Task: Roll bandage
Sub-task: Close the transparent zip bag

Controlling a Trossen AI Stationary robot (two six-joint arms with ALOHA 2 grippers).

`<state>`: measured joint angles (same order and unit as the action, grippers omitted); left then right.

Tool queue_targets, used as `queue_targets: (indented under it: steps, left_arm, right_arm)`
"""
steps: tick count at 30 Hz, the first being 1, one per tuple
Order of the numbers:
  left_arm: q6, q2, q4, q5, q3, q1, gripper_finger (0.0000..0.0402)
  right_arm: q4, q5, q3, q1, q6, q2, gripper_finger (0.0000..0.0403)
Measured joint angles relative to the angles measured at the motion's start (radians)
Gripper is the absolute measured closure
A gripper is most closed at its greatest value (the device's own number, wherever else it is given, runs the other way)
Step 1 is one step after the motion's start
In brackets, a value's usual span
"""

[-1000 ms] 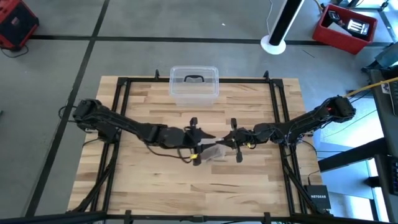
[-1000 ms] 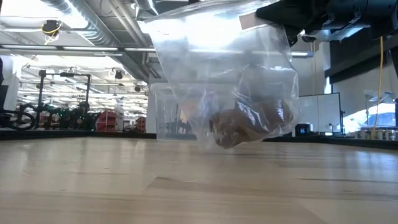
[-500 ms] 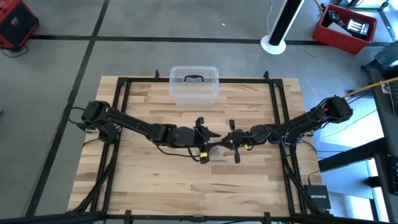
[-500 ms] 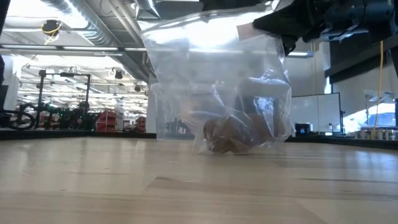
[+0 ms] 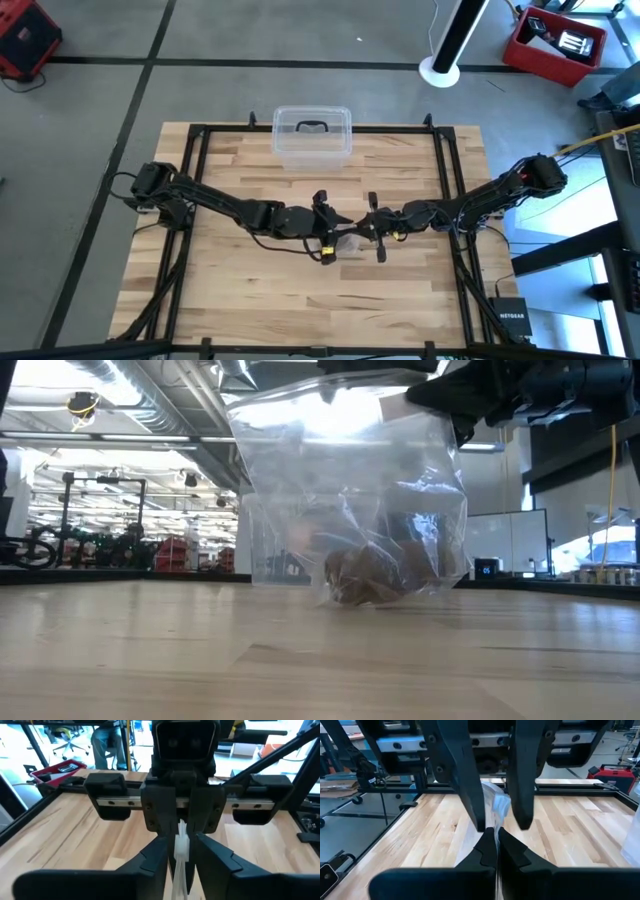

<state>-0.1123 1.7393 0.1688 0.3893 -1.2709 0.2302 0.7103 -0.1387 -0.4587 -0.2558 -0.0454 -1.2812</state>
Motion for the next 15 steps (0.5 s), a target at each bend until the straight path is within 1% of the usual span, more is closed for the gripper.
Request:
queue_targets:
  steps: [11, 15]
  left_arm:
    - [0.002, -0.004, -0.013, 0.000, 0.000, 0.008, 0.0380]
    - [0.007, -0.004, -0.034, 0.000, 0.000, 0.016, 0.0390]
  right_arm:
    - [0.005, 0.000, 0.000, 0.000, -0.001, 0.000, 0.0402]
    - [0.005, 0.001, 0.000, 0.000, -0.001, 0.000, 0.0402]
